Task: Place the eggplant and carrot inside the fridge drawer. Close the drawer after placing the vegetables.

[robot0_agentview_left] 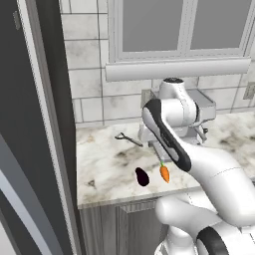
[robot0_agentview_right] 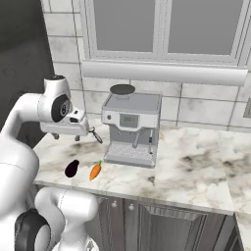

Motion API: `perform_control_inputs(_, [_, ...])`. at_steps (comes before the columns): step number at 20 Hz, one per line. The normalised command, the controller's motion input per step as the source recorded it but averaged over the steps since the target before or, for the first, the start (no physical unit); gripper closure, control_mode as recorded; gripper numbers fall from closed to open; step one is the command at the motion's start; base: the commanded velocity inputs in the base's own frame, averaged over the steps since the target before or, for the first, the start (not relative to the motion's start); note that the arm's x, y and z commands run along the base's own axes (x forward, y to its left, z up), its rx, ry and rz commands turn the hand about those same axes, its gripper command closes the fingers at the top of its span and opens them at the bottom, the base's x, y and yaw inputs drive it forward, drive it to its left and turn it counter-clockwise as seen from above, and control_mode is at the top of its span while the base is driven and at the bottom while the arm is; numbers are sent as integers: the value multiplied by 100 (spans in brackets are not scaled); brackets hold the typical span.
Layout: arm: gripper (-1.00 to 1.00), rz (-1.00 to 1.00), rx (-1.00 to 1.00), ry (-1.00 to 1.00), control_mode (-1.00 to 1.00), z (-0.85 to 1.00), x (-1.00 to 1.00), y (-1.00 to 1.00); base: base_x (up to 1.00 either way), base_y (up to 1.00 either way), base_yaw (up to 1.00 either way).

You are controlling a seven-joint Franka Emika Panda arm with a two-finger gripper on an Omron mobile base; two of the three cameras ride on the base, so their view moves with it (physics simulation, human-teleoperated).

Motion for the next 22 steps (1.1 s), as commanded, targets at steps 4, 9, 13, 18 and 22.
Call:
perform_control_inputs(4, [-100, -14, 4, 1, -100, -85, 39, 34, 0, 0, 0])
perform_control_inputs(9, [-100, -4, -2, 8, -100, -58, 5, 17, 0, 0, 0])
perform_control_inputs(13, [-100, 0, -6, 17, -100, -57, 1, 6, 0, 0, 0])
perform_control_inputs(18, [-100, 0, -2, 7, -100, -48, -4, 0, 0, 0, 0])
perform_control_inputs(22, [-100, 0, 0, 2, -100, -42, -2, 5, 0, 0, 0])
